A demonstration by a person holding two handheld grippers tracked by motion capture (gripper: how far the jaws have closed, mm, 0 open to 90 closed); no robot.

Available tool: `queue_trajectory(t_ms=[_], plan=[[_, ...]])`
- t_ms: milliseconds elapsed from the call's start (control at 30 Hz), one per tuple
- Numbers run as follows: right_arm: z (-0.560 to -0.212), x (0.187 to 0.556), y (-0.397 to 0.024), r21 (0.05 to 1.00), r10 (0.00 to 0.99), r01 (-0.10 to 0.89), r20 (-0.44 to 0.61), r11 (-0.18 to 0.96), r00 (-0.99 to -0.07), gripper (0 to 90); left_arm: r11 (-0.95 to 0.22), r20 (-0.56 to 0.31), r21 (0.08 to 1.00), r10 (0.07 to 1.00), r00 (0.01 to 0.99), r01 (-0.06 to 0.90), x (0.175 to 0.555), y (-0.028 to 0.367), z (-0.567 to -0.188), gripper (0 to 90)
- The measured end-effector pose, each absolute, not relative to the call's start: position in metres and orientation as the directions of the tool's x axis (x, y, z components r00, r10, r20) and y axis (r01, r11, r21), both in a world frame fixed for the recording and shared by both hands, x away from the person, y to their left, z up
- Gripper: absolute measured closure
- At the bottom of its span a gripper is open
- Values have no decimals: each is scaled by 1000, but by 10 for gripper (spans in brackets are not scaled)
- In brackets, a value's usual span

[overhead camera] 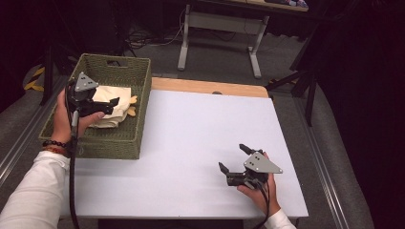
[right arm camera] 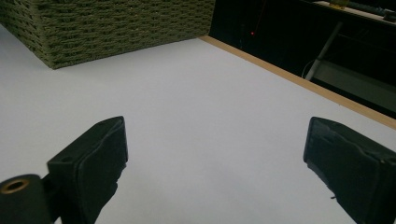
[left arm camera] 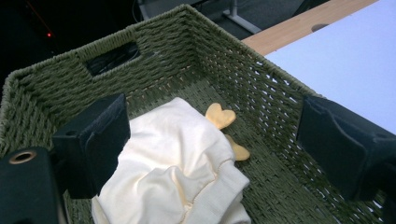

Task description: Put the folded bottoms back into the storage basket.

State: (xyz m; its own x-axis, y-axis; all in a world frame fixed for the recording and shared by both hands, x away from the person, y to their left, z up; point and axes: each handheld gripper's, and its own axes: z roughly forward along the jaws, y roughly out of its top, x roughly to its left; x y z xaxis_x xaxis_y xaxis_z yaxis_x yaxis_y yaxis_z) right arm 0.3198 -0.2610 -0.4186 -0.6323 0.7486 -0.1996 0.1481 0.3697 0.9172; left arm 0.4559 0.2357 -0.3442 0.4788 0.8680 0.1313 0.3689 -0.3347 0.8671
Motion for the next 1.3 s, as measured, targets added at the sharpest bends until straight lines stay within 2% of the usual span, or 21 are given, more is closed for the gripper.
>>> queue_trajectory(t_ms=[1300], plan=[[-419,319,-259,910,751,138,-229,392,-620,74,-344,165,913,803,572,220,419,203,-340,102]])
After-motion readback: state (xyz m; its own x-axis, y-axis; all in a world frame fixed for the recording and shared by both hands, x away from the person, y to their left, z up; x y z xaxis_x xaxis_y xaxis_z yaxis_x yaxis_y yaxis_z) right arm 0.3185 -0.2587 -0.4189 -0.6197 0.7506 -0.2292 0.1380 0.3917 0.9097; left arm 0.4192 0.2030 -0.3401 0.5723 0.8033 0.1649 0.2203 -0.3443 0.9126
